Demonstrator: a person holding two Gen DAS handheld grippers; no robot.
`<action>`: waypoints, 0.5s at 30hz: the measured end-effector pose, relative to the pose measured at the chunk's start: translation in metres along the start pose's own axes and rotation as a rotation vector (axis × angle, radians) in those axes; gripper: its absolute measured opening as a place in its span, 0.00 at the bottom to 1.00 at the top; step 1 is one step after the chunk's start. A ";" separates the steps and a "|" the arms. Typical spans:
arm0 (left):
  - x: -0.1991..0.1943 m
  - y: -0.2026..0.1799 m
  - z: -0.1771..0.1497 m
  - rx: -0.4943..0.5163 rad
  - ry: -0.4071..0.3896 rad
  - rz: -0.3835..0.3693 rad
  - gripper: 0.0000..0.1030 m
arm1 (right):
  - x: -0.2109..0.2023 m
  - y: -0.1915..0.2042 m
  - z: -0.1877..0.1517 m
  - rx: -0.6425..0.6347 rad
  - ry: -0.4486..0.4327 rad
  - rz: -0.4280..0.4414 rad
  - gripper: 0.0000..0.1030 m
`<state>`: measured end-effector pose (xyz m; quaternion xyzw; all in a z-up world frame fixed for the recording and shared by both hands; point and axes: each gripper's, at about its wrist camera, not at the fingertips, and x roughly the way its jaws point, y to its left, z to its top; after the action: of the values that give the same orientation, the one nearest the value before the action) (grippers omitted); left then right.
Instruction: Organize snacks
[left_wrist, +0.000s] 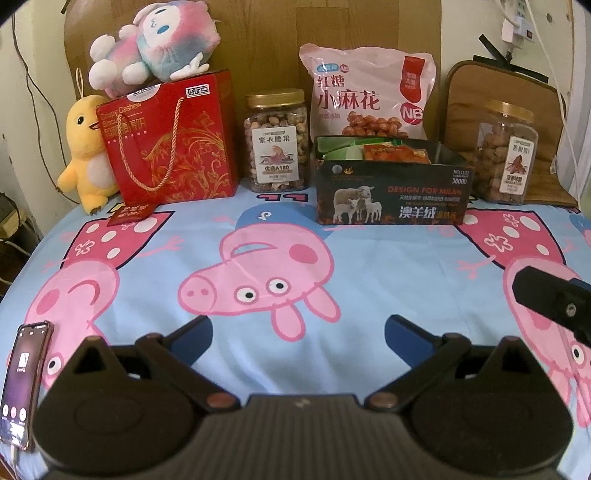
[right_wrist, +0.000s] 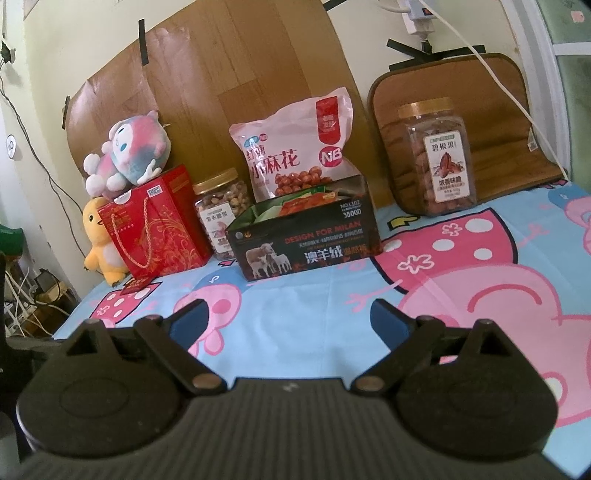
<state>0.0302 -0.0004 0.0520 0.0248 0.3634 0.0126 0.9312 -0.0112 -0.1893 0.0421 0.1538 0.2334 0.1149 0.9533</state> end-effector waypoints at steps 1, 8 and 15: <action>0.000 0.000 0.000 -0.001 0.000 -0.001 1.00 | 0.000 0.000 0.000 0.001 0.002 0.000 0.93; 0.001 -0.001 0.001 0.003 0.004 -0.004 1.00 | 0.001 0.003 -0.001 -0.008 0.002 0.008 0.93; 0.003 -0.011 0.002 0.026 0.009 -0.008 1.00 | 0.001 0.000 -0.001 0.006 0.000 0.008 0.93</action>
<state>0.0340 -0.0112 0.0508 0.0352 0.3677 0.0042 0.9293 -0.0107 -0.1890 0.0407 0.1575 0.2331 0.1180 0.9523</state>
